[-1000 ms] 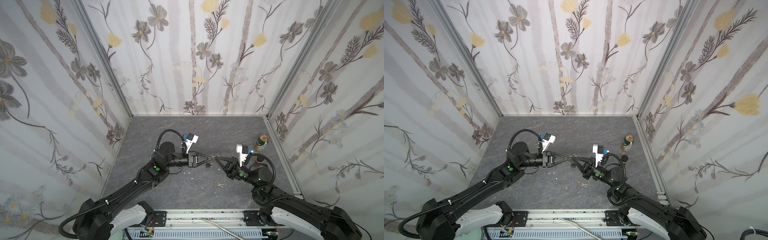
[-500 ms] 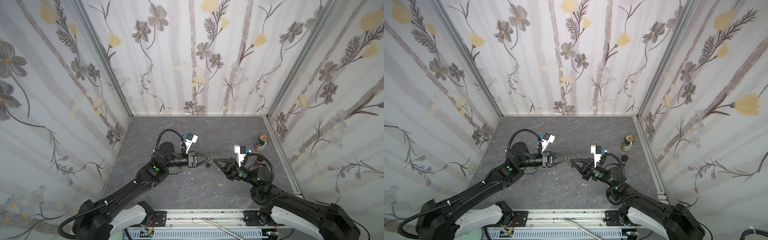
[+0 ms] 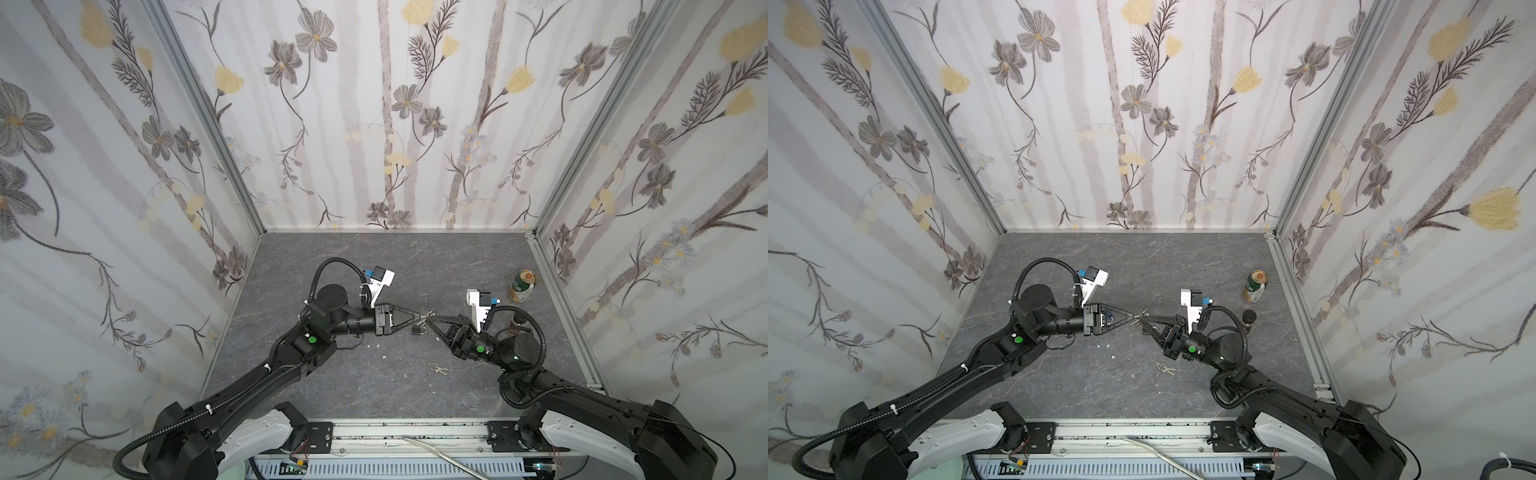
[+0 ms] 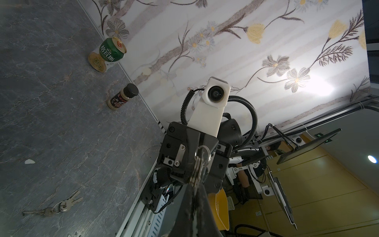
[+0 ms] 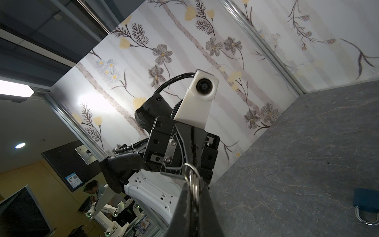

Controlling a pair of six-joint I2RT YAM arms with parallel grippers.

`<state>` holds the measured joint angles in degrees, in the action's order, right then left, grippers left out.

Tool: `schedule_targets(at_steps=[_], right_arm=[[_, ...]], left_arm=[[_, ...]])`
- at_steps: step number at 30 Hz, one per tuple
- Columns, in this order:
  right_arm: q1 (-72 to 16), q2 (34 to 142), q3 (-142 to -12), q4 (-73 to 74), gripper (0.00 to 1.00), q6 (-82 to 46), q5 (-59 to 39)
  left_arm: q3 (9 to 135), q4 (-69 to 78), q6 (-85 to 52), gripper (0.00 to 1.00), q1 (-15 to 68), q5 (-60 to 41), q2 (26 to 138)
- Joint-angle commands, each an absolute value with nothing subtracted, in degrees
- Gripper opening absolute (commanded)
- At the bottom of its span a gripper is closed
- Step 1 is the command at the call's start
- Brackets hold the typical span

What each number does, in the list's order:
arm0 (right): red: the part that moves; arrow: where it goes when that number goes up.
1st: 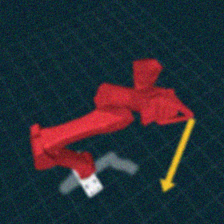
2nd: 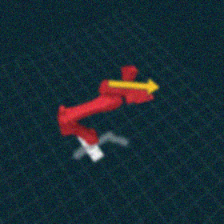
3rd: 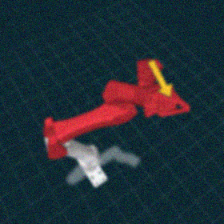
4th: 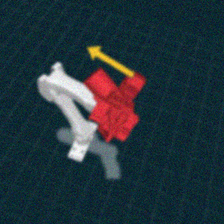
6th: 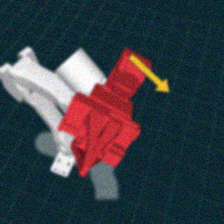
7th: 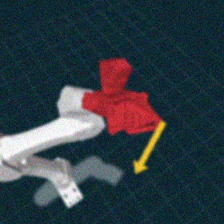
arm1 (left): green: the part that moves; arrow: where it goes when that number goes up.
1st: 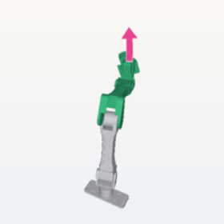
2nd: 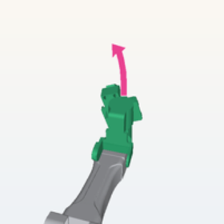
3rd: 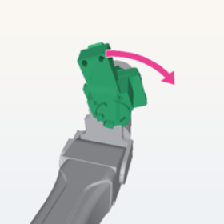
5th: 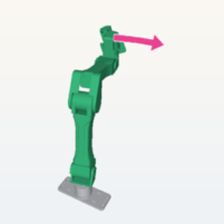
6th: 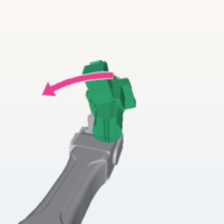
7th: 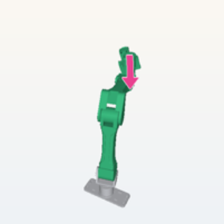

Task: Unlock with the key

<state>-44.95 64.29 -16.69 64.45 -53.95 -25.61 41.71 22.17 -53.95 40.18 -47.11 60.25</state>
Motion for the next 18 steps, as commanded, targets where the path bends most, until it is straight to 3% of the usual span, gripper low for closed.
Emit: schedule_targets(at_steps=[1, 7, 12, 18], right_arm=[[-44.83, 64.52, -16.70, 64.66, 0.00, -53.89, -25.41], [-44.12, 60.14, -17.49, 51.02, 0.35, -47.15, -22.85], [-44.12, 53.61, -19.48, 33.59, 0.42, -39.28, -15.68], [-43.62, 50.16, -22.44, 22.49, 0.38, -34.24, -12.68]], left_arm=[[43.13, 18.67, -50.97, 0.00, 40.25, -46.63, 59.69], [50.24, -3.11, -39.54, 0.00, 39.96, -42.18, 60.03], [55.63, -16.12, -33.28, 0.00, 39.03, -39.61, 62.63], [61.91, -27.11, -27.39, 0.00, 39.02, -40.10, 67.66]])
